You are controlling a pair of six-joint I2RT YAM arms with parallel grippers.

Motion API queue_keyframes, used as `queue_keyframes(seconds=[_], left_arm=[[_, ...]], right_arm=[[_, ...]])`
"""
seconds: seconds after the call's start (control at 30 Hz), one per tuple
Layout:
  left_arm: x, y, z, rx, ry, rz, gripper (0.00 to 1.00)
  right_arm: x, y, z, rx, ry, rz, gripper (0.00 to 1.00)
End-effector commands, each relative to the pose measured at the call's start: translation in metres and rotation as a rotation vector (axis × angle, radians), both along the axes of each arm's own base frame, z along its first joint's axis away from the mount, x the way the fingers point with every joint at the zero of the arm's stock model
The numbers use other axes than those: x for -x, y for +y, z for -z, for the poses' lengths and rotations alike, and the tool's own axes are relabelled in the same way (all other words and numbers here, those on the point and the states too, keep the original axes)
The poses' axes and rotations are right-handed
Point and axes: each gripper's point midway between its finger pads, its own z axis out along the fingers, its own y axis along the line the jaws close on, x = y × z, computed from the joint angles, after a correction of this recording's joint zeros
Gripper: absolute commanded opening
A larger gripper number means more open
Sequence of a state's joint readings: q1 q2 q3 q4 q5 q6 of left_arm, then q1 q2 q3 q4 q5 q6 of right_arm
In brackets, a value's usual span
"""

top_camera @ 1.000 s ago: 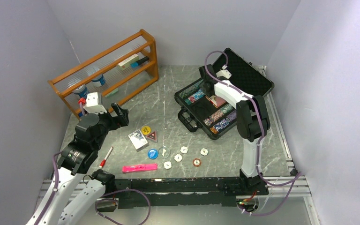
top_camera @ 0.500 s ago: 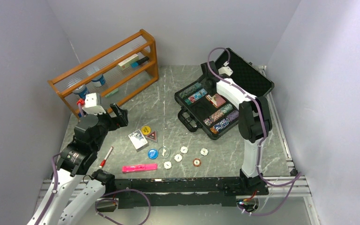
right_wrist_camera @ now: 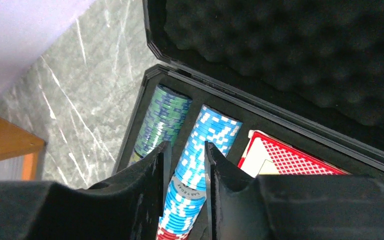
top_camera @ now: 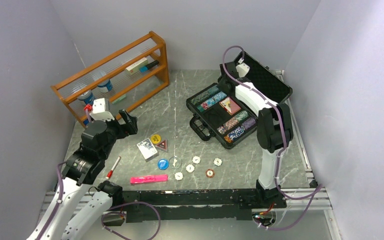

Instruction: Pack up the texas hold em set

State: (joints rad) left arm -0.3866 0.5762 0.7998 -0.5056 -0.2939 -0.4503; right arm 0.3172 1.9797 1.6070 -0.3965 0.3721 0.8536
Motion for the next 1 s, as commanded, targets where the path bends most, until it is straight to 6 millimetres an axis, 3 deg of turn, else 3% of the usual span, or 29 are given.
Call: queue_keyframes(seconds=[0.0,0.17,0.33,0.43,0.6,0.8,0.97], left_arm=[[-0.006,-0.003,-0.01,0.02,-0.024,0.001,0.97],[-0.006,-0.003,-0.01,0.014,-0.02,0.002,0.97],[-0.006,-0.003,-0.009,0.01,-0.019,0.002,0.97],[-0.006,-0.003,-0.01,0.008,-0.018,0.004,0.97],[-0.005,-0.001,-0.01,0.016,-0.02,-0.01,0.97],[-0.002,0.008,-0.008,0.006,-0.023,-0.049,0.97],[-0.003,0.012,-0.008,-0.001,-0.035,-0.067,0.97]], right_arm=[[-0.011,0.012,0.019,-0.008,0.031,-0.09,0.33],[0.002,0.026,0.044,-0.041,0.114,-0.151,0.3],[0.015,0.03,0.049,-0.045,0.117,-0.179,0.3],[0.012,0.022,0.032,-0.007,0.083,-0.162,0.3],[0.016,0.03,-0.028,-0.01,-0.065,-0.246,0.37],[0.076,0.068,-0.056,0.057,-0.09,-0.458,0.5],[0.144,0.126,-0.051,0.081,-0.049,-0.711,0.62]])
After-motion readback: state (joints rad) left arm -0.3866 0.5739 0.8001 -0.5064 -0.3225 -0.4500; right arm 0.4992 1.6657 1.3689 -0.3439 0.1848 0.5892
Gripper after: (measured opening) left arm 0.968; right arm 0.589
